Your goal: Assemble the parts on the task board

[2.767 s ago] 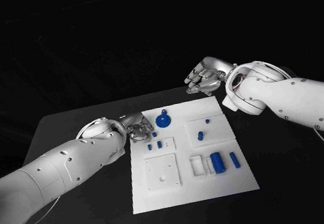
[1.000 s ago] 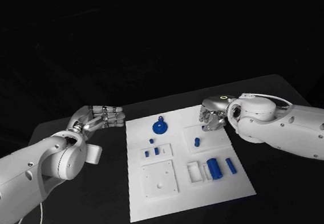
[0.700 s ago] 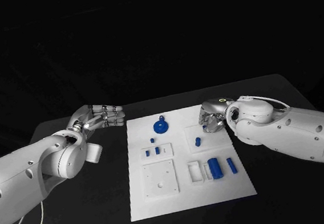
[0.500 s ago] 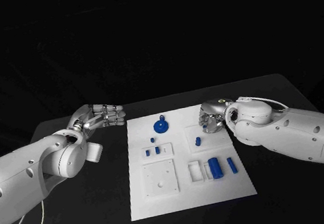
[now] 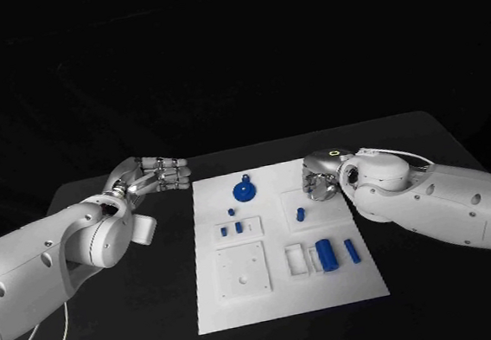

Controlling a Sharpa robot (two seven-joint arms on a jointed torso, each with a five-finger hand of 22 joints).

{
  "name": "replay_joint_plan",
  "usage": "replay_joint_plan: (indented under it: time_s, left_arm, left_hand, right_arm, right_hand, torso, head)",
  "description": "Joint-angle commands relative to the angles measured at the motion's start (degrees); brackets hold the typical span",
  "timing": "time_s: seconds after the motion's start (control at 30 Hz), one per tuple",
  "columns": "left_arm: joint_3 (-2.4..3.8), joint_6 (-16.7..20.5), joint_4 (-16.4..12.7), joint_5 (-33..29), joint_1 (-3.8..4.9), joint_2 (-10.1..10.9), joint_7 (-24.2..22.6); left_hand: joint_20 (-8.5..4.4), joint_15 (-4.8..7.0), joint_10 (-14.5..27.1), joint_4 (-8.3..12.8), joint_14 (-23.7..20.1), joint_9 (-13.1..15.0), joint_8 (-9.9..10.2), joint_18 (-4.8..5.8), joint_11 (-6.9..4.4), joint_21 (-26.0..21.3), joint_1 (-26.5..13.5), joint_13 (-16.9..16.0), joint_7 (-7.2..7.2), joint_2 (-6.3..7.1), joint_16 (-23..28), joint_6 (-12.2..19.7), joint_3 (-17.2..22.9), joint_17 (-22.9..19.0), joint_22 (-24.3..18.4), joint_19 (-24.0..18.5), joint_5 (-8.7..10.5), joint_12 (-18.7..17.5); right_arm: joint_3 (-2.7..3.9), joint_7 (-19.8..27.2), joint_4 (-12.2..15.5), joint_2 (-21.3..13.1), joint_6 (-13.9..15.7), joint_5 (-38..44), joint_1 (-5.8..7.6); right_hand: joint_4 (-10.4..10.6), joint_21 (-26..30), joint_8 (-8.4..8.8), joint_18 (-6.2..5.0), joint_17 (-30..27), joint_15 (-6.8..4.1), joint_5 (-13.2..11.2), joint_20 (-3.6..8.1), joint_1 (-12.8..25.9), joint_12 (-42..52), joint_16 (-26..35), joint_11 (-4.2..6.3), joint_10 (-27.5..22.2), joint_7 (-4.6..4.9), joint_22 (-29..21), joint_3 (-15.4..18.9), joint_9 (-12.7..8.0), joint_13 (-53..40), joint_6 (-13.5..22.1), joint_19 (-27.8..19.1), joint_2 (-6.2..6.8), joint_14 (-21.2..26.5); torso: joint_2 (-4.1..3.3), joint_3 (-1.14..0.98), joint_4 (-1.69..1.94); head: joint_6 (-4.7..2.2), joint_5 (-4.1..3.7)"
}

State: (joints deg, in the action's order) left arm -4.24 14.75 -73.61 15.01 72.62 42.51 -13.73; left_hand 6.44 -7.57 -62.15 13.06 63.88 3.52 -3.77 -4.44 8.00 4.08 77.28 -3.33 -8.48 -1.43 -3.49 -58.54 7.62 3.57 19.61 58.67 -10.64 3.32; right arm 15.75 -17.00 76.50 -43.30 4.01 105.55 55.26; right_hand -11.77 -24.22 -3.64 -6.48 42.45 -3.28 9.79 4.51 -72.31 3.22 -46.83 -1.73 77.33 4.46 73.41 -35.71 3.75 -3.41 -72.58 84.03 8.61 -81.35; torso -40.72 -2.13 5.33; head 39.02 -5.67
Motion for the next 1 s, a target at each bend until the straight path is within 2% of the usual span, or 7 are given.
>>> replay_joint_plan:
  time_s: [0.03, 0.2, 0.5, 0.67, 0.87, 0.93, 1.0]
  left_arm:
    - [0.07, -0.5, -0.1, -0.5, 0.08, -0.1, -0.2]
    - [0.07, -0.5, 0.0, -0.5, 0.08, 0.0, 0.0]
    - [0.07, -0.5, 0.2, -0.5, 0.08, 0.0, 0.1]
    - [0.07, -0.6, 0.0, -0.6, 0.08, 0.1, 0.2]
    - [0.06, -0.5, 0.1, -0.8, 0.08, 0.1, 0.2]
    - [0.06, -0.5, 0.3, -0.8, 0.08, 0.0, 0.1]
    - [0.06, -0.5, 0.4, -0.8, 0.08, -0.1, 0.1]
  left_hand:
    - [-0.07, 0.13, -0.3, 0.3, 0.3, 0.0, -0.1, -1.02, 0.01, 0.2, 0.0, 0.0, 0.0, -0.37, 0.0, -0.4, 0.3, 0.0, -0.1, 0.3, -0.33, 0.1]
    - [-0.06, 0.1, -0.2, 0.3, 0.3, 0.0, -0.1, -0.98, 0.05, 0.3, -0.1, 0.0, -0.02, -0.32, 0.0, -0.4, 0.3, 0.0, -0.1, 0.2, -0.33, 0.1]
    - [-0.01, 0.03, 0.1, 0.4, 0.1, 0.0, -0.1, -0.94, 0.16, 0.3, -0.1, 0.0, -0.05, -0.26, 0.0, -0.4, 0.4, 0.0, -0.1, 0.1, -0.35, 0.1]
    - [0.0, 0.01, 0.2, 0.3, 0.1, 0.0, -0.1, -0.95, 0.17, 0.3, -0.1, 0.0, -0.07, -0.34, 0.0, -0.3, 0.4, 0.0, -0.1, 0.0, -0.39, 0.1]
    - [0.0, 0.01, 0.2, 0.3, 0.1, 0.0, -0.1, -0.95, 0.17, 0.3, -0.1, 0.0, -0.07, -0.34, 0.0, -0.3, 0.4, 0.0, -0.1, 0.0, -0.39, 0.1]
    - [0.0, 0.01, 0.2, 0.3, 0.1, 0.0, -0.1, -0.95, 0.17, 0.3, -0.1, 0.0, -0.07, -0.34, 0.0, -0.3, 0.4, 0.0, -0.1, 0.0, -0.39, 0.1]
    - [0.0, 0.01, 0.2, 0.3, 0.1, 0.0, -0.1, -0.95, 0.17, 0.3, -0.1, 0.0, -0.07, -0.34, 0.0, -0.3, 0.4, 0.0, -0.1, 0.0, -0.39, 0.1]
  right_arm:
    - [-0.36, -1.1, -0.1, 0.0, -1.6, 2.9, -0.46]
    - [-0.44, -1.6, 0.0, 0.1, -1.3, 4.0, -0.47]
    - [-0.51, -2.2, 0.8, 0.3, 2.3, 5.4, -0.5]
    - [-0.4, -2.3, 1.5, -0.1, 3.8, 5.3, -0.54]
    - [0.62, -2.2, 2.7, -0.7, 5.2, 4.9, -0.55]
    - [1.2, -2.1, 3.2, -0.8, 5.6, 4.5, -0.55]
    - [1.49, -2.0, 3.4, -0.9, 5.8, 4.2, -0.54]
  right_hand:
    - [-0.8, -0.3, 0.01, -0.62, 0.1, -0.42, -0.2, 0.45, -0.5, 0.3, 0.1, 0.44, 1.0, 0.02, 0.2, -0.5, 0.0, -0.2, -0.6, 2.3, -0.97, -0.1]
    - [-2.2, -0.7, 0.02, -1.03, 0.2, -0.2, -1.1, 0.33, -1.6, 0.3, 0.1, 0.25, 1.2, 0.05, 0.9, -2.1, 0.0, -0.2, -0.5, 2.1, -0.81, -0.1]
    - [-2.2, -2.0, 0.0, -1.24, 0.2, -0.59, -6.6, 0.54, -2.7, 0.3, 0.3, 0.48, 2.4, -0.28, 2.1, -4.8, 0.2, -0.3, -1.4, 2.4, -0.39, -0.7]
    - [-2.1, -2.1, 0.0, -1.16, 0.3, -0.78, -7.0, 0.77, -2.8, 0.3, 0.5, 0.6, 2.6, -0.4, 2.2, -4.8, 0.2, -0.2, -1.6, 2.4, -0.25, -0.9]
    - [-1.6, -2.3, 0.0, -0.96, 0.4, -0.83, -7.0, 0.89, -2.9, 0.3, 0.8, 0.66, 2.7, -0.44, 2.2, -4.7, 0.2, -0.2, -1.8, 2.5, -0.11, -1.1]
    - [-1.5, -2.4, -0.01, -0.95, 0.4, -0.84, -7.0, 0.9, -2.9, 0.3, 0.8, 0.67, 2.8, -0.44, 2.2, -4.7, 0.2, -0.2, -1.8, 2.5, -0.07, -1.1]
    - [-1.5, -2.4, -0.01, -0.95, 0.4, -0.84, -7.0, 0.9, -2.9, 0.3, 0.8, 0.67, 2.8, -0.44, 2.2, -4.7, 0.2, -0.2, -1.8, 2.5, -0.07, -1.1]
  torso:
    - [0.0, 0.01, 0.04]
    - [-0.01, 0.04, 0.03]
    - [0.01, 0.0, 0.04]
    - [0.07, -0.05, -0.13]
    - [0.01, 0.03, -0.16]
    - [0.06, -0.03, -0.13]
    - [0.12, -0.06, -0.17]
  head:
    - [0.08, -0.07]
    - [0.16, -0.09]
    - [0.19, -0.06]
    - [0.17, 0.08]
    - [-0.06, -0.08]
    - [-0.13, -0.16]
    - [-0.13, -0.16]
